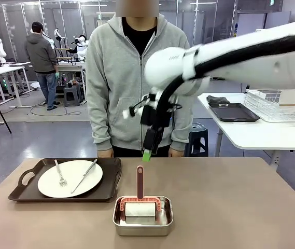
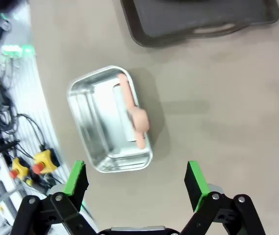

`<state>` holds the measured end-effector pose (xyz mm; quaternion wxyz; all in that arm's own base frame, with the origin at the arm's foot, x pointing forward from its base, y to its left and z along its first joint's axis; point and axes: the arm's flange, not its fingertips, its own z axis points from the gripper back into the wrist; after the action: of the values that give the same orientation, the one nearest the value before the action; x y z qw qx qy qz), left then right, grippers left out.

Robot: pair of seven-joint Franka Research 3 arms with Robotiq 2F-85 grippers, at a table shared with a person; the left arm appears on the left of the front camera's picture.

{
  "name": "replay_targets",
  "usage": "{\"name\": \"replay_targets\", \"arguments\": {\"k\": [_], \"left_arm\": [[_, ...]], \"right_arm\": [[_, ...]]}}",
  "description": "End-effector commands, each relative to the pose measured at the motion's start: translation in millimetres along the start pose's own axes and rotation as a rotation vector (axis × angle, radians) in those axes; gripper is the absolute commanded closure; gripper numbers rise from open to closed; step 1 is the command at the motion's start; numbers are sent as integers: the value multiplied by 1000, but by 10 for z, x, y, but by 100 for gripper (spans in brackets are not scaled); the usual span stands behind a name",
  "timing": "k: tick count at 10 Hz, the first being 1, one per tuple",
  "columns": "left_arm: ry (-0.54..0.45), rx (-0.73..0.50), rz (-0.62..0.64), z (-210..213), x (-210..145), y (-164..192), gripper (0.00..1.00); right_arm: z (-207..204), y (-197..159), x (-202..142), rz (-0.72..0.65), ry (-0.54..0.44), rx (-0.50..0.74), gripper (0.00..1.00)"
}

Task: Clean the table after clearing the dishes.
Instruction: When the right (or left) Handle tray is removed, use the right hand (or left hand) to clean the right (or left) side of the table with the Lint Roller.

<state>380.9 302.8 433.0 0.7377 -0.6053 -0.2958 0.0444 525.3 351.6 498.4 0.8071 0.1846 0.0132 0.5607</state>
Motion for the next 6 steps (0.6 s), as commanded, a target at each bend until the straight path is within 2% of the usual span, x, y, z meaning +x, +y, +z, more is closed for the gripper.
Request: {"name": "replay_targets", "arguments": {"k": [1, 2, 3, 5, 6], "left_arm": [[0, -10, -4, 30, -16, -25, 0], [0, -10, -4, 30, -16, -25, 0], [0, -10, -4, 30, -16, -25, 0], [0, -10, -4, 30, -16, -25, 0], [0, -10, -4, 30, -16, -25, 0]], "right_arm": [[283, -74, -587, -194, -231, 244, 0], [423, -227, -886, -235, -356, 462, 0], [486, -362, -1094, -277, -454, 592, 0], [520, -576, -1471, -370, -546, 701, 0], [577, -640, -1742, -414, -559, 780, 0]]}}
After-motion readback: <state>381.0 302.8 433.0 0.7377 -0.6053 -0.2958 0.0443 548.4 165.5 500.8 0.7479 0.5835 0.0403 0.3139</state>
